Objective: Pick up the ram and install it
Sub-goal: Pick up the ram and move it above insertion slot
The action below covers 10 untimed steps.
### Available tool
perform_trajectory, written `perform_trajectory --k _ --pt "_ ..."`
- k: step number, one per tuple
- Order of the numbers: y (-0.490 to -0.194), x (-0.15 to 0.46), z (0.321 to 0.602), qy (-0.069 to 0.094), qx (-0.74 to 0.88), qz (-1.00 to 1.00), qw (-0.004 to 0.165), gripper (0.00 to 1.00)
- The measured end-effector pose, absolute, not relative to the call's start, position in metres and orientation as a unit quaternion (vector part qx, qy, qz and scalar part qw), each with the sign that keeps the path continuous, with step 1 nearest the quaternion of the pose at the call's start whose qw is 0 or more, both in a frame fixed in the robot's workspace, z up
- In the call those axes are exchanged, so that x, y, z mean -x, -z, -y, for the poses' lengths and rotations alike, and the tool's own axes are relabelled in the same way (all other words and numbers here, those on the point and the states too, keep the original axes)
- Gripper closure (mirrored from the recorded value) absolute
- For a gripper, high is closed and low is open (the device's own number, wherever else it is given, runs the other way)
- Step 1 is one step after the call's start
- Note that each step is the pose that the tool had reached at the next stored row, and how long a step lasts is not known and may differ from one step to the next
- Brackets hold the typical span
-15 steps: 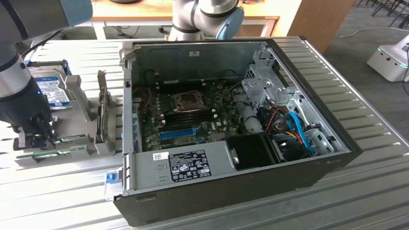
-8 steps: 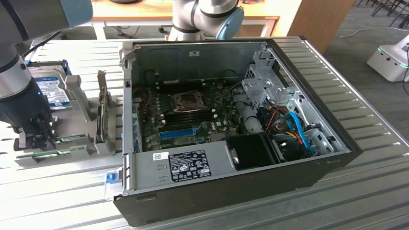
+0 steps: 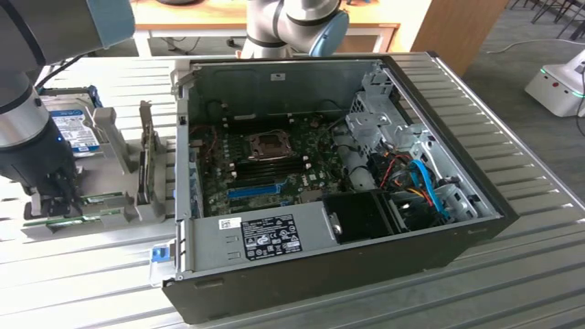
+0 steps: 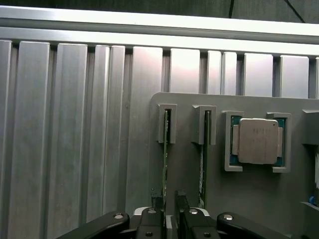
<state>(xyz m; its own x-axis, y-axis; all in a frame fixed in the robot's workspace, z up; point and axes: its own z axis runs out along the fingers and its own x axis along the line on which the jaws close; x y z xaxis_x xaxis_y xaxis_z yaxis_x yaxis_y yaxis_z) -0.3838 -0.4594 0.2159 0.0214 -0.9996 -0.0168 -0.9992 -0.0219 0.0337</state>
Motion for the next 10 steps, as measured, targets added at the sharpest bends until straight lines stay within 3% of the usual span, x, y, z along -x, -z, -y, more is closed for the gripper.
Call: perform_trajectory --k 10 --pt "-0.2150 0.3839 0.4620 0.018 -0.715 0.699 0.006 0.76"
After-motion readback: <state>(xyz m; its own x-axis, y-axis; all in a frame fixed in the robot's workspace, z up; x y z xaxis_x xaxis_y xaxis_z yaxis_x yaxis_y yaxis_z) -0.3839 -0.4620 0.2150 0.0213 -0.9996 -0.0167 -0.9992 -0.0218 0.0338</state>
